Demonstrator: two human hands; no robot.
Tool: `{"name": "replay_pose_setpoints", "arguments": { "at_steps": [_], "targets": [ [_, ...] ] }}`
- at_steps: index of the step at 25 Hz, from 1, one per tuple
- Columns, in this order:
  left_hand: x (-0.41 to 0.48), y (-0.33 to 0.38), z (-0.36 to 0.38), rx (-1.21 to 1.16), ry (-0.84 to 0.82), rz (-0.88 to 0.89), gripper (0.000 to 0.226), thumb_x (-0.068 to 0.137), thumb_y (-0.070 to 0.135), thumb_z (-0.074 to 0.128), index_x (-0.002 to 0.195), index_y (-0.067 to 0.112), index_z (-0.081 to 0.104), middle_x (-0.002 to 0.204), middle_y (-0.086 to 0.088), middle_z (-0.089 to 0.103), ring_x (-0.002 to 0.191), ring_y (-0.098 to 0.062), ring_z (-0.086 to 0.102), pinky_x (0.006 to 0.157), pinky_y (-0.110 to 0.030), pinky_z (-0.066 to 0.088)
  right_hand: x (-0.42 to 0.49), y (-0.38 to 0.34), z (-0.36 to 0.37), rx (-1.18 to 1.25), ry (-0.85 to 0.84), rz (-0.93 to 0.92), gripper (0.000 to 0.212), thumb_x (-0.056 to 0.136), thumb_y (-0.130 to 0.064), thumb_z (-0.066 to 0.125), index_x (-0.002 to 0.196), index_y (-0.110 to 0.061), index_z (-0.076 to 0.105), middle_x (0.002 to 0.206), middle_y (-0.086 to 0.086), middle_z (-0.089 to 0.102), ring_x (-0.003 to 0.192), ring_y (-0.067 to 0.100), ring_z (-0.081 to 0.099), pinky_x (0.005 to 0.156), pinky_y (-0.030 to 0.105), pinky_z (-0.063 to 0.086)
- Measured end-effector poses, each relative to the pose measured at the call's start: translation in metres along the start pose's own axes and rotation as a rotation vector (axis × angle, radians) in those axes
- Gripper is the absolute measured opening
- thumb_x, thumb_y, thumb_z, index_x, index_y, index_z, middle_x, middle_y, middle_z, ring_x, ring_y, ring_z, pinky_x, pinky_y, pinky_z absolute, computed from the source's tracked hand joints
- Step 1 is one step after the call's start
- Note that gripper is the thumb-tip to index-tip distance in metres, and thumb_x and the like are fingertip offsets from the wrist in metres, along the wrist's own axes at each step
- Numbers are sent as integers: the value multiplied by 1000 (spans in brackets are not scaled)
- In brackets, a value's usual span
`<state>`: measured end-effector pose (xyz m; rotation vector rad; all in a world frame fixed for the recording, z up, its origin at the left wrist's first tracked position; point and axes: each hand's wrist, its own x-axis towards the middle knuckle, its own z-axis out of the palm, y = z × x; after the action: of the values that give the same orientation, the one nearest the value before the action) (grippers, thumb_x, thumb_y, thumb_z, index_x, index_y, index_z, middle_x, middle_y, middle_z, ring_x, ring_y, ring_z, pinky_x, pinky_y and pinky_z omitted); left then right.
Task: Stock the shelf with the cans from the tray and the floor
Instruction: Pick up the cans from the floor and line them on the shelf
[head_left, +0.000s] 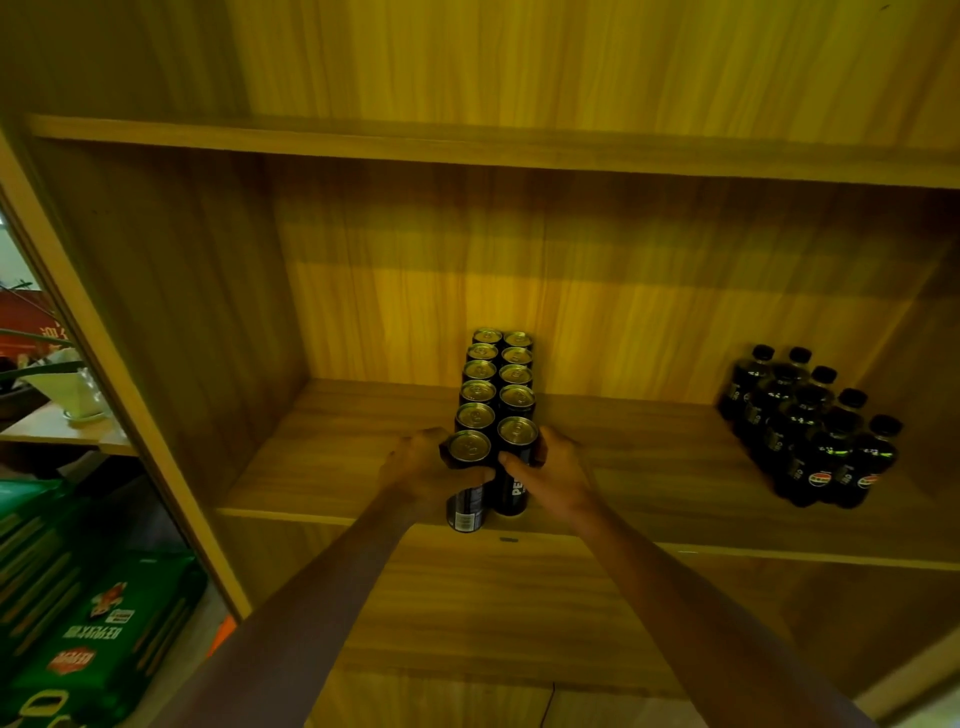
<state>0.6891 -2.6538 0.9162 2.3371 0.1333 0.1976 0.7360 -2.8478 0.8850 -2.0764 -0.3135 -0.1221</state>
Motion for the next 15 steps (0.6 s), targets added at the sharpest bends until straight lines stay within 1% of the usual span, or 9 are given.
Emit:
{"name": "replay_pose_setpoints", "arguments": {
  "at_steps": [1, 3, 5, 7, 9, 12, 13, 15],
  "targets": [
    [1, 1, -3, 8, -23, 7, 59, 55, 58, 87, 103, 26, 70, 88, 10, 64, 89, -15, 64, 66, -27, 44, 0, 0, -1, 3, 1, 0, 35, 81, -38, 80, 108, -24, 64, 102, -8, 72, 93, 7, 69, 80, 34, 60],
    [2, 3, -8, 48, -55, 13, 56, 51, 58, 86, 94, 28, 64, 88, 9, 62, 89, -17, 63, 67, -28, 45, 1, -2, 0, 15, -2, 3, 36, 80, -36, 82, 109, -24, 63, 103, -9, 71, 94, 7, 68, 81, 32, 59],
    [4, 7, -12, 80, -51, 22, 50, 55, 50, 88, 91, 31, 59, 86, 10, 58, 86, -17, 60, 63, -26, 40, 5, -3, 0, 2, -2, 1, 39, 78, -34, 83, 110, -22, 64, 105, -7, 71, 95, 10, 69, 83, 33, 59],
    [7, 8, -10, 100, -33, 41, 48, 60, 44, 88, 97, 30, 62, 89, 11, 58, 89, -16, 61, 63, -26, 39, 10, -3, 3, -23, 6, -8, 41, 77, -33, 84, 111, -20, 65, 107, -2, 73, 96, 13, 69, 85, 39, 59],
    [7, 8, -5, 111, -17, 55, 53, 61, 46, 87, 106, 28, 65, 95, 11, 62, 97, -17, 64, 70, -27, 44, 13, -1, 5, -33, 24, -9, 42, 78, -32, 83, 113, -19, 64, 110, 1, 73, 98, 16, 69, 86, 43, 59],
    [5, 4, 0, 112, 1, 63, 60, 64, 49, 85, 116, 30, 63, 111, 7, 69, 106, -17, 65, 78, -31, 50, 16, 1, 6, -60, 54, -20, 41, 80, -32, 81, 114, -18, 64, 110, 3, 72, 97, 18, 69, 85, 44, 59],
    [5, 3, 0, 99, 7, 63, 61, 65, 48, 85, 118, 29, 62, 113, 7, 69, 106, -17, 64, 78, -31, 49, 16, 1, 6, -72, 56, -21, 41, 80, -33, 81, 115, -17, 64, 110, 3, 72, 97, 19, 69, 85, 44, 59],
    [4, 1, -2, 85, 17, 57, 60, 65, 47, 86, 116, 27, 62, 110, 6, 69, 103, -16, 64, 75, -29, 46, 17, -1, 7, -85, 64, -23, 42, 80, -35, 81, 115, -16, 64, 110, 3, 72, 97, 18, 69, 85, 43, 59]
  ]
}}
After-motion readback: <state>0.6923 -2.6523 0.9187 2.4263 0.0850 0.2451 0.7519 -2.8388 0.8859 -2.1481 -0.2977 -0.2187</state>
